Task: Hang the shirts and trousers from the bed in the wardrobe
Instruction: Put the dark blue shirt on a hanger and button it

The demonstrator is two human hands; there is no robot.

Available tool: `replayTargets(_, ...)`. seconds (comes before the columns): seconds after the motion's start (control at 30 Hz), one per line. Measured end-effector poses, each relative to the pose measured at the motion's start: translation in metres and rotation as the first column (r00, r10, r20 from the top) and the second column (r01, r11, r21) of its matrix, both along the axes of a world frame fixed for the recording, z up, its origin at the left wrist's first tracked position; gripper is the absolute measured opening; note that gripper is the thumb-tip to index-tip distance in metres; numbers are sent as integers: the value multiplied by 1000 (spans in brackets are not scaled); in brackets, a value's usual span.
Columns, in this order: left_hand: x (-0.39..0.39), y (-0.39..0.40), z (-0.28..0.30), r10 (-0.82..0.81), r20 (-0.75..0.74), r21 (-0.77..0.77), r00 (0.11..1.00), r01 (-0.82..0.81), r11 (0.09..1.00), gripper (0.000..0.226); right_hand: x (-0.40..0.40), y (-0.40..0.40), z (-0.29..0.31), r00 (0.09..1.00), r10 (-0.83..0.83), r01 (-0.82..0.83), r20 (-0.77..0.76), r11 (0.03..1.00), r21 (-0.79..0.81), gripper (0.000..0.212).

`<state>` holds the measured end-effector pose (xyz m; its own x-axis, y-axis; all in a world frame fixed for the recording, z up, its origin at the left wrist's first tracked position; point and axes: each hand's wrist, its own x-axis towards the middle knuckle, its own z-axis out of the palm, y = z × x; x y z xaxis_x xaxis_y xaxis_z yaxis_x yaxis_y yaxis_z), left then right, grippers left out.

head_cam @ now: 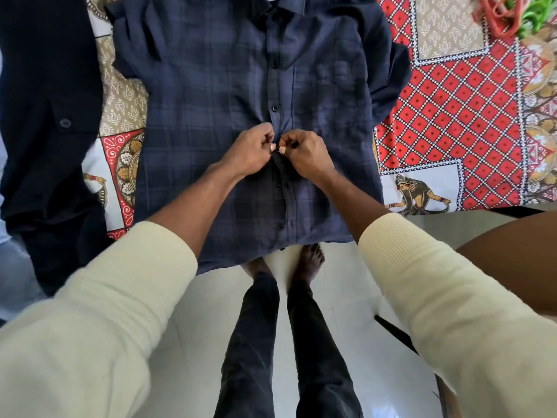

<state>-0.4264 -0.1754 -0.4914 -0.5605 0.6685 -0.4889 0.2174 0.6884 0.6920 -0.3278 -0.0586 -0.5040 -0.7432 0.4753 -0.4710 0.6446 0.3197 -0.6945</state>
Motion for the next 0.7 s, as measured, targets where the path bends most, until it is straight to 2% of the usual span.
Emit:
replayTargets(0.07,-3,1,4,-112,-175,-34,978,108,994,6,1,-7,-5,994,-106,106,0,994,27,14)
replayTargets(0.13,5,5,6,-96,-332,-81,938,73,994,12,1,-13,-7,954,-298,298,0,954,-9,24)
replayTargets(0.2,19,1,4,19,-398,-53,917,-44,998,20,5,-19,-4,871,-491,489,6,868,-91,29)
replayTargets(0.27,35,-12,0,279,-345,64,896,-274,960,18,18,-29,4,800,-600,595,8,791,-141,20)
replayTargets(0.33,53,-30,-1,521,-230,140,822,-502,853,13,40,-45,14,821,-571,569,2,817,-97,10)
replayTargets(0.37,65,-39,-2,586,-154,145,796,-569,810,12,52,-55,18,854,-520,519,3,853,-50,17)
replayTargets(0.47,105,-63,0,617,80,70,783,-622,780,8,82,-84,20,957,-290,284,25,949,136,35)
replayTargets(0.53,122,-72,-2,586,122,36,801,-593,804,17,89,-94,17,982,-187,178,17,955,237,31)
replayTargets(0.63,127,-67,-3,594,120,43,795,-602,797,16,84,-91,17,972,-236,226,7,937,265,17)
replayTargets(0.7,123,-57,0,635,120,35,763,-643,765,14,79,-87,17,977,-212,194,24,930,313,17)
